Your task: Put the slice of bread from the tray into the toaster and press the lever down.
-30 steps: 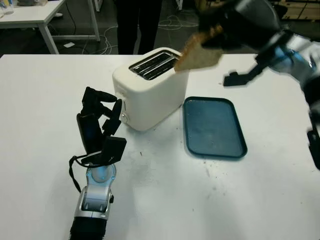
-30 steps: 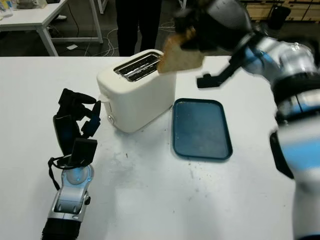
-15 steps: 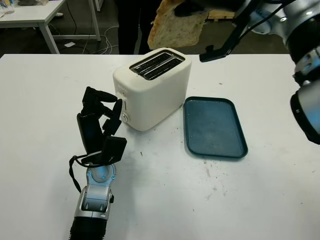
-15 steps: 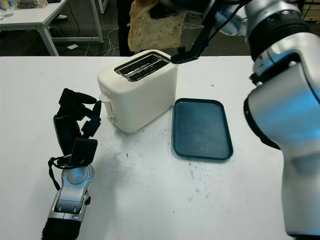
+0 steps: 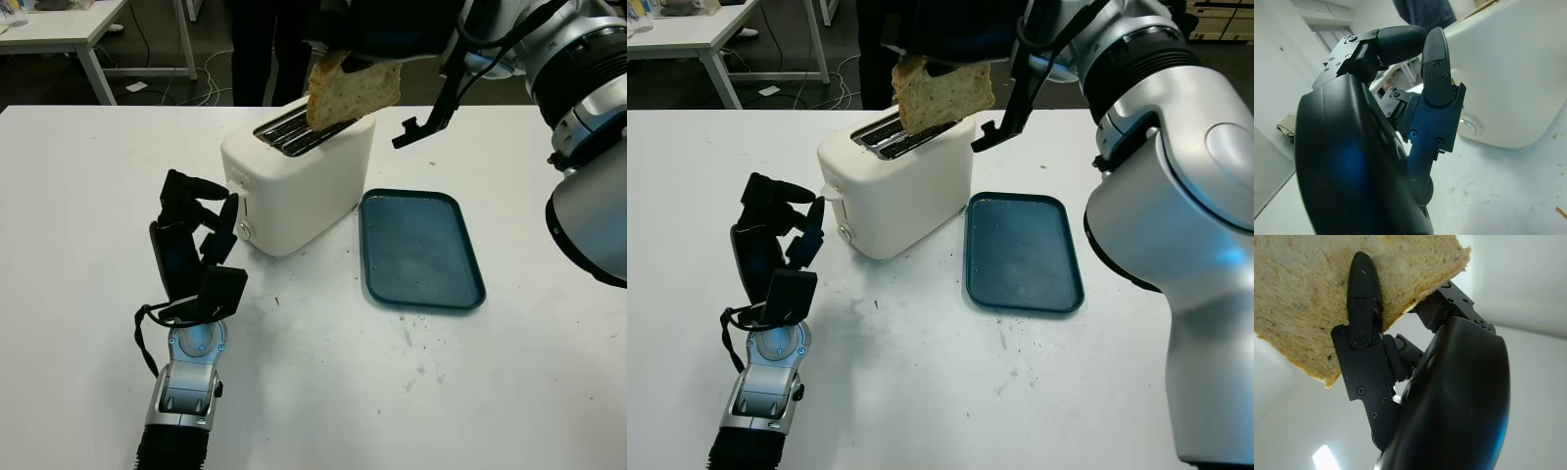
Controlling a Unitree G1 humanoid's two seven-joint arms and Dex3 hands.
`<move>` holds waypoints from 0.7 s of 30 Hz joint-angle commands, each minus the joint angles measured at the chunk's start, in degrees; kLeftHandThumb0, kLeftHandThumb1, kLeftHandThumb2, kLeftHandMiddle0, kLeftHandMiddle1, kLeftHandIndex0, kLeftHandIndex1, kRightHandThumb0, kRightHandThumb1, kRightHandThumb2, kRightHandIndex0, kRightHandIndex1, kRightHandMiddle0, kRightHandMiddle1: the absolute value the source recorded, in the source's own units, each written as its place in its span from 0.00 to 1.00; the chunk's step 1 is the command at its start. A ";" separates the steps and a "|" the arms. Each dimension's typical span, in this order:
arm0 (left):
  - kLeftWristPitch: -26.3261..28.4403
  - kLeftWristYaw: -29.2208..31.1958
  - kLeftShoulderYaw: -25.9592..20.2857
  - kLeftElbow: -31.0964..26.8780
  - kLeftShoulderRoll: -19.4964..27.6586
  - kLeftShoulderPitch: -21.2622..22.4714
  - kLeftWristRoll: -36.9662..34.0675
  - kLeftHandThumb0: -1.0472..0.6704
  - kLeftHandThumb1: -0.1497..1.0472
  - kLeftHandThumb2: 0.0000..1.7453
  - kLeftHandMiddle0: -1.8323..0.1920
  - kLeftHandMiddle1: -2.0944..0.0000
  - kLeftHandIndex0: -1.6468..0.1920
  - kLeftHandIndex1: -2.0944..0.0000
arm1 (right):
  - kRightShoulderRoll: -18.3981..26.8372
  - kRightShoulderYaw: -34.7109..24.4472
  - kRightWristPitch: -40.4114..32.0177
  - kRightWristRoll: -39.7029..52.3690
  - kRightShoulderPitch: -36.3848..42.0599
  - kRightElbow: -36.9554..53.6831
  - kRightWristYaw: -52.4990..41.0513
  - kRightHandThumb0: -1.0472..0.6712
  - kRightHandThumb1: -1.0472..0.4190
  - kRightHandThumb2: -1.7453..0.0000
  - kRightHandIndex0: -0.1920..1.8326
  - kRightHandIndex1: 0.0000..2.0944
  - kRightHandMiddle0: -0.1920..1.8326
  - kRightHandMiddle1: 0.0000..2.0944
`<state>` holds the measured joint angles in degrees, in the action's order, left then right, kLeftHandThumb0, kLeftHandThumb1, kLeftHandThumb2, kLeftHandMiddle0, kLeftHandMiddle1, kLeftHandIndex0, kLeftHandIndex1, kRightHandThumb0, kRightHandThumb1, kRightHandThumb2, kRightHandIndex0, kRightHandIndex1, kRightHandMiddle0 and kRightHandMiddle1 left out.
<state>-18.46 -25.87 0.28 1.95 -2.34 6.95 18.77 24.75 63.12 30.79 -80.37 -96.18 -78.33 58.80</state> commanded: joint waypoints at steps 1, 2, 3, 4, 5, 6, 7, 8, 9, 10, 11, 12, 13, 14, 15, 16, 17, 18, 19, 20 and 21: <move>0.38 0.08 -0.03 -0.57 -0.05 0.21 0.52 0.38 0.89 0.23 0.53 0.17 0.69 0.18 | -0.40 1.25 -1.57 -1.00 -0.18 -0.23 1.68 0.26 0.09 0.66 0.69 0.83 0.54 0.83; 0.33 0.01 -0.02 -0.45 -0.06 0.25 0.58 0.38 0.89 0.23 0.53 0.17 0.69 0.18 | -0.52 1.33 -1.07 -0.72 0.01 -0.33 1.72 0.26 0.09 0.66 0.69 0.83 0.54 0.83; 0.29 -0.07 0.01 -0.36 -0.09 0.26 0.65 0.38 0.89 0.23 0.53 0.17 0.69 0.18 | -0.70 1.48 -0.86 -0.65 0.28 -0.40 2.23 0.26 0.09 0.67 0.69 0.83 0.54 0.83; 0.24 -0.06 0.04 -0.30 -0.17 0.26 0.55 0.38 0.89 0.23 0.53 0.17 0.69 0.18 | -0.88 1.72 -0.48 -0.71 0.47 -0.46 2.63 0.26 0.09 0.66 0.69 0.83 0.54 0.83; 0.26 -0.03 0.08 -0.32 -0.26 0.23 0.46 0.38 0.89 0.23 0.53 0.17 0.69 0.18 | -1.03 2.03 -0.12 -0.83 0.58 -0.50 2.94 0.26 0.09 0.65 0.69 0.83 0.53 0.83; 0.33 -0.06 0.13 -0.37 -0.32 0.18 0.51 0.38 0.89 0.23 0.53 0.17 0.69 0.18 | -1.22 2.57 -0.26 -1.18 0.65 -0.54 3.26 0.27 0.09 0.65 0.69 0.83 0.53 0.83; 0.38 -0.12 0.19 -0.42 -0.38 0.14 0.60 0.38 0.89 0.23 0.54 0.17 0.69 0.18 | -1.43 3.36 -1.01 -1.80 0.69 -0.56 3.65 0.27 0.09 0.64 0.70 0.83 0.53 0.83; 0.27 -0.19 0.20 -0.36 -0.44 0.14 0.61 0.38 0.89 0.23 0.54 0.17 0.69 0.18 | -1.69 3.95 -1.49 -2.17 0.75 -0.59 3.83 0.26 0.09 0.63 0.70 0.83 0.53 0.83; 0.25 -0.34 0.20 -0.32 -0.47 0.12 0.74 0.38 0.89 0.23 0.54 0.17 0.69 0.18 | -1.99 4.32 -1.76 -2.32 0.87 -0.62 3.99 0.26 0.09 0.64 0.70 0.83 0.53 0.83; 0.25 -0.46 0.21 -0.29 -0.51 0.10 0.85 0.38 0.89 0.22 0.54 0.17 0.69 0.18 | -2.19 4.59 -1.84 -2.30 0.97 -0.65 4.18 0.26 0.09 0.66 0.69 0.83 0.53 0.83; 0.30 -0.45 0.22 -0.34 -0.59 0.05 0.79 0.38 0.89 0.22 0.54 0.17 0.69 0.18 | -2.40 4.82 -1.85 -2.29 1.10 -0.68 4.45 0.26 0.09 0.66 0.69 0.83 0.53 0.83; 0.42 -0.44 0.24 -0.43 -0.70 0.00 0.74 0.38 0.89 0.22 0.54 0.17 0.69 0.18 | -2.57 4.84 -1.55 -2.04 1.23 -0.73 4.46 0.26 0.09 0.67 0.69 0.83 0.53 0.83; 0.50 -0.47 0.26 -0.51 -0.81 -0.07 0.72 0.38 0.89 0.22 0.54 0.17 0.69 0.18 | -2.80 4.65 -1.08 -1.58 1.41 -0.78 4.17 0.26 0.09 0.67 0.69 0.83 0.53 0.83; 0.51 -0.49 0.28 -0.55 -0.89 -0.13 0.73 0.38 0.89 0.22 0.54 0.17 0.69 0.18 | -3.02 4.54 -0.70 -1.28 1.54 -0.82 3.91 0.26 0.09 0.67 0.69 0.83 0.53 0.83; 0.51 -0.52 0.30 -0.58 -0.93 -0.21 0.77 0.38 0.89 0.22 0.54 0.17 0.69 0.18 | -3.26 4.55 -0.44 -1.17 1.64 -0.84 3.78 0.26 0.09 0.68 0.69 0.83 0.53 0.83; 0.59 -0.59 0.36 -0.64 -1.01 -0.29 0.88 0.38 0.89 0.22 0.54 0.17 0.69 0.18 | -3.58 4.52 -0.31 -1.05 1.77 -0.85 3.69 0.26 0.09 0.68 0.69 0.83 0.53 0.83; 0.63 -0.60 0.42 -0.71 -1.06 -0.43 0.91 0.38 0.89 0.22 0.54 0.17 0.69 0.18 | -3.97 4.89 -1.05 -1.44 1.92 -0.81 4.36 0.25 0.09 0.66 0.70 0.83 0.53 0.83; 0.67 -0.62 0.49 -0.77 -1.10 -0.53 0.95 0.38 0.89 0.22 0.54 0.17 0.69 0.18 | -4.26 5.13 -1.52 -1.67 2.04 -0.79 4.83 0.25 0.09 0.65 0.70 0.83 0.53 0.83; 0.68 -0.67 0.54 -0.78 -1.10 -0.59 1.00 0.38 0.89 0.22 0.54 0.17 0.69 0.18 | -4.57 5.07 -1.43 -1.52 2.21 -0.81 4.86 0.25 0.09 0.65 0.70 0.83 0.53 0.83; 0.72 -0.72 0.56 -0.83 -1.11 -0.62 1.04 0.38 0.89 0.22 0.55 0.17 0.69 0.18 | -4.82 5.05 -1.16 -1.42 2.34 -0.84 4.96 0.26 0.09 0.65 0.70 0.83 0.53 0.83; 0.77 -0.89 0.59 -0.86 -1.10 -0.65 1.25 0.38 0.89 0.22 0.55 0.17 0.69 0.18 | -5.06 5.21 -1.14 -1.53 2.43 -0.87 4.90 0.26 0.09 0.64 0.70 0.83 0.53 0.83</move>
<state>-18.27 -26.39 0.51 1.83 -2.79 6.82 18.93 20.33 68.11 30.35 -82.08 -94.15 -78.88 62.90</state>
